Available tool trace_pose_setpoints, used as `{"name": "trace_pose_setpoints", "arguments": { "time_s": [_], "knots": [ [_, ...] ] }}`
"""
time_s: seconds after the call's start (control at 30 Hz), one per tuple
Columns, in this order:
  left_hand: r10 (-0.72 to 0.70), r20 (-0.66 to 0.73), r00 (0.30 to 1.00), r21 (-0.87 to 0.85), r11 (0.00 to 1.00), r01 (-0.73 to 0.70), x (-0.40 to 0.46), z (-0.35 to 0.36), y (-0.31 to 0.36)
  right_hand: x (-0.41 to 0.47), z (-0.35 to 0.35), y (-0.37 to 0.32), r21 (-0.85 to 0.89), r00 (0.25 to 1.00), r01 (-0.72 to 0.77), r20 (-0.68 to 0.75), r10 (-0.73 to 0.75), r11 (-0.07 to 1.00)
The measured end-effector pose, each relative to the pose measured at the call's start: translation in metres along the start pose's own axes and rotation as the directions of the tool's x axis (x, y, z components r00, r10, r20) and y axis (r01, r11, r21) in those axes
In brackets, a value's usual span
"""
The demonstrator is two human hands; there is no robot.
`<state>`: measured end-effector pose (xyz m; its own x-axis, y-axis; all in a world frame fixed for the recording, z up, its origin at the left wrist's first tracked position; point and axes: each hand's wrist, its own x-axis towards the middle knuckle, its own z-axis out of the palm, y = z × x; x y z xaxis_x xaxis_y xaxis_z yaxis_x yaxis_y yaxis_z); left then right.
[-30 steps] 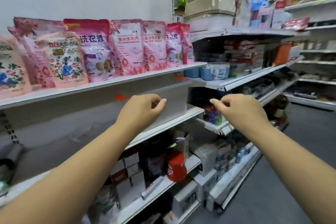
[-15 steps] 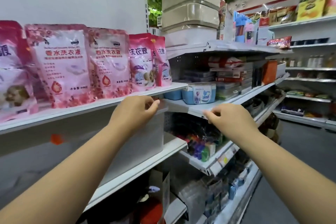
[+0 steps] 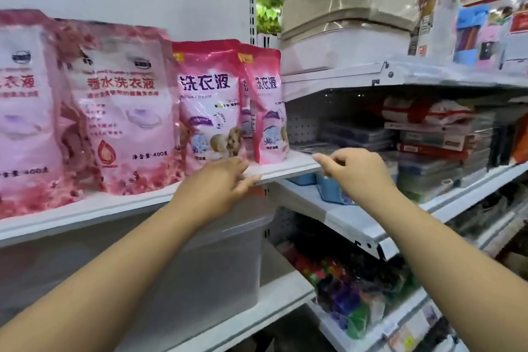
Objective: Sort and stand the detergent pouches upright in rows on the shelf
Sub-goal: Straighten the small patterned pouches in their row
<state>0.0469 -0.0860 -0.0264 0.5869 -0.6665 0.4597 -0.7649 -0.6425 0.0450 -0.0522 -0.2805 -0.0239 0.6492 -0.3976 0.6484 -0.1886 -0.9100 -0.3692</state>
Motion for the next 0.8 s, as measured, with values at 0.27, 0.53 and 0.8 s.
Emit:
{"name": "trace_pose_setpoints", "arguments": {
  "time_s": [0.27,0.53,0.8],
  "knots": [
    [-0.334,0.019,0.942,-0.394,0.864,0.314,0.048,0.010,0.031,0.115,0.072,0.029,0.614,0.957,-0.172,0.291,-0.018,0.770],
    [-0.727,-0.124,0.675,-0.649,0.574,0.499,0.129,0.039,0.050,0.187,0.098,0.039,0.753,0.707,-0.456,0.630,-0.321,0.474],
    [-0.738,-0.515,0.435,-0.547,0.674,0.497,0.103,0.049,0.079,0.215,0.156,0.041,0.792,0.780,-0.458,0.576,-0.244,0.405]
  ]
}}
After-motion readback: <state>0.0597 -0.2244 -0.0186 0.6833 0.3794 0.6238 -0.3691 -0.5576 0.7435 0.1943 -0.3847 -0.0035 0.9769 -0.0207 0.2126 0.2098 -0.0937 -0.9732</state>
